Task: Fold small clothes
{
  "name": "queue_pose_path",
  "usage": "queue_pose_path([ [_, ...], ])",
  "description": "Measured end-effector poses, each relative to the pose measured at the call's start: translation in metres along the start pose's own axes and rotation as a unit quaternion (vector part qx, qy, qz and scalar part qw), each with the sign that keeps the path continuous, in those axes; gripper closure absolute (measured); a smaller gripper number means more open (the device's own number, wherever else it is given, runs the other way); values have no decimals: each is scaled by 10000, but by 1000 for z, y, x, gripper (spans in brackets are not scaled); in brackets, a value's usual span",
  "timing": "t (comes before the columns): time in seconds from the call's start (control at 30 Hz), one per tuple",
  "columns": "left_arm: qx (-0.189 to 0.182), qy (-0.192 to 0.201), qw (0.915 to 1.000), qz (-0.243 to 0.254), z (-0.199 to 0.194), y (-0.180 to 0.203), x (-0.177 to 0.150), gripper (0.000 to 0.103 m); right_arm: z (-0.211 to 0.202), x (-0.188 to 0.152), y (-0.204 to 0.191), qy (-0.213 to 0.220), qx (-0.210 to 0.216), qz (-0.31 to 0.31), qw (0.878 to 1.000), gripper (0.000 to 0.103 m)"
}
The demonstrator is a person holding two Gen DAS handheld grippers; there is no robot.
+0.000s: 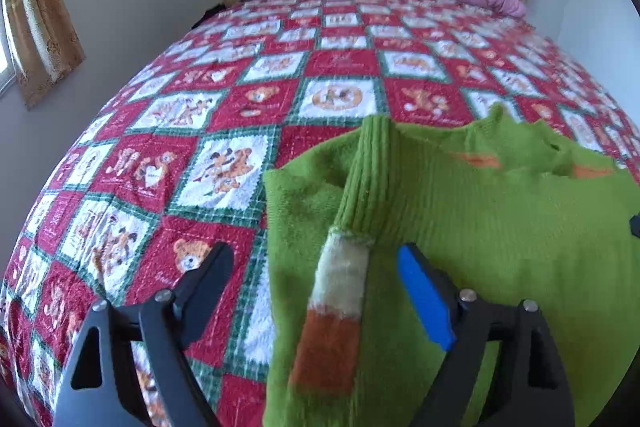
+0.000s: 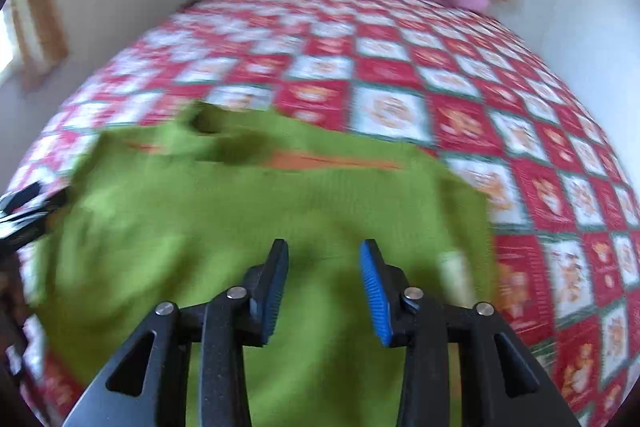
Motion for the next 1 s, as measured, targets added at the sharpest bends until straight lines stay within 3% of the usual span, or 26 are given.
queue_pose_path([
  [0.07,-56,249,9996,103,-14,2,-5,13,1,0,-23,-92,865,-31,9962,63],
  [0.13,27,239,9996,170,-15,2,-9,11,17,0,-41,-391,1268,-2,9912,63],
  [0.23,193,-45,9998,36,-1,-5,-12,11,40,-2,-57,-539,865,-273,9944,63],
  [0.27,202,-141,9997,-56,4,-11,-14,11,45,1,-55,-395,798,-255,9957,64],
  [0.37,45,-217,9995,-240,11,-20,-21,2,58,13,-50,-303,714,-30,9970,64],
  [0.5,-56,-289,9987,-427,15,-24,-23,0,69,23,-62,-237,310,-339,9987,63],
  [0.6,-106,-301,9976,-622,12,-31,-25,0,59,25,-61,-358,288,-184,9988,62],
  [0.7,86,-46,9981,-612,-1,-37,-32,0,24,23,-77,78,110,-393,9991,51],
  [0.77,27,-76,9982,-595,3,-41,-35,0,11,26,-98,327,293,-652,9969,50],
  [0.83,-70,-104,9960,-886,5,-48,-34,0,19,29,-117,135,842,-804,9931,50],
  [0.9,-86,-18,9949,-1004,2,-52,-35,0,38,31,-126,-132,1041,-771,9915,50],
  [0.97,-76,230,9929,-1167,-9,-58,-40,0,76,29,-128,-661,1128,-539,9900,48],
  [1.0,-117,328,9914,-1260,-13,-62,-42,0,78,32,-128,-466,1157,-545,9907,47],
])
Point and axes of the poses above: each gripper's, at about its wrist camera, not at the fingertips, and z roughly the way its jaws point, y to its right, x to its top, the point moved 1 cm from there along z, roughly the way its jaws point, and after that the axes turned 3 degrees about -z, right-handed, at the moved point
